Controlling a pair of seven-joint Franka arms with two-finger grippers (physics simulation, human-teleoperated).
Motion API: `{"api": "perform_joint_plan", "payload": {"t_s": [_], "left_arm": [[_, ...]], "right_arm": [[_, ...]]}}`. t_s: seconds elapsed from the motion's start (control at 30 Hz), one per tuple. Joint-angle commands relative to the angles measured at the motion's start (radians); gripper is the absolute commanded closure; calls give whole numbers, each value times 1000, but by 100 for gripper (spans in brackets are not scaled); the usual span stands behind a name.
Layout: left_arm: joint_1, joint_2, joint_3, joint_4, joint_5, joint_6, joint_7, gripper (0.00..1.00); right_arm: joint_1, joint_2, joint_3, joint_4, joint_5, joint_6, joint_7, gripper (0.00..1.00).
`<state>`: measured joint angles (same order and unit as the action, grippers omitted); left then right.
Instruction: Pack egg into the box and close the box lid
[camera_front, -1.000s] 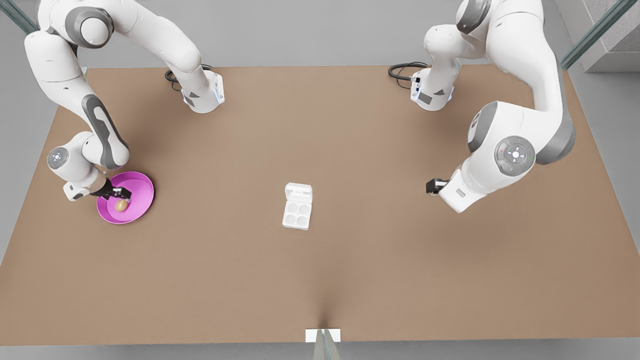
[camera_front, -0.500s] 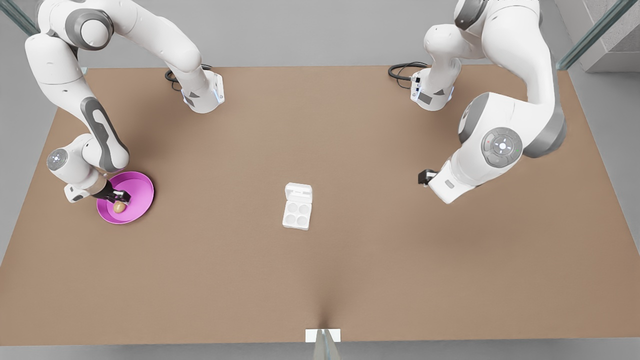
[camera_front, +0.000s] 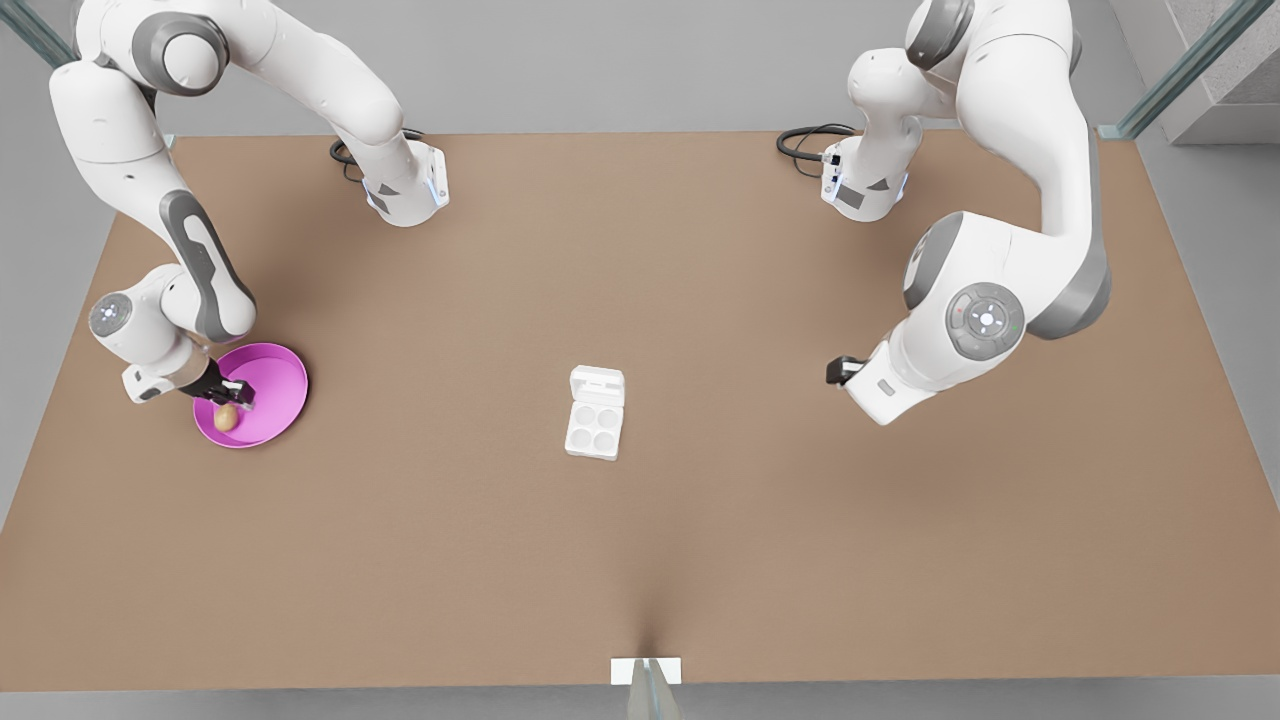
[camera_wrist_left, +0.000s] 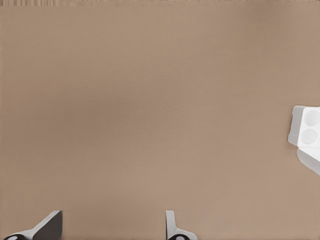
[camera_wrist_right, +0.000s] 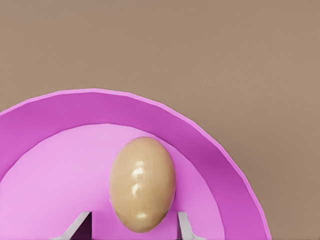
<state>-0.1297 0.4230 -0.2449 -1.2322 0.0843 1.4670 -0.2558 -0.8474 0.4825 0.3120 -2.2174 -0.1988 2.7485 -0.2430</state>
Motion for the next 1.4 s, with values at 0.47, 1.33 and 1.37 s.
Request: {"api": "perform_joint_plan", "payload": {"t_s": [0.47, 1.33, 1.37], "left_arm": [[-1, 5, 1, 0, 3, 13, -2, 0], [12, 23, 4, -1, -3, 33, 12, 0], [12, 25, 4, -1, -3, 35, 12, 0]], "right_arm": [[-1, 13, 1, 48, 1, -13, -4, 54], [1722, 225, -611, 748, 588, -822, 1047, 0], [1700, 189, -611, 719, 564, -825, 1044, 0]]}}
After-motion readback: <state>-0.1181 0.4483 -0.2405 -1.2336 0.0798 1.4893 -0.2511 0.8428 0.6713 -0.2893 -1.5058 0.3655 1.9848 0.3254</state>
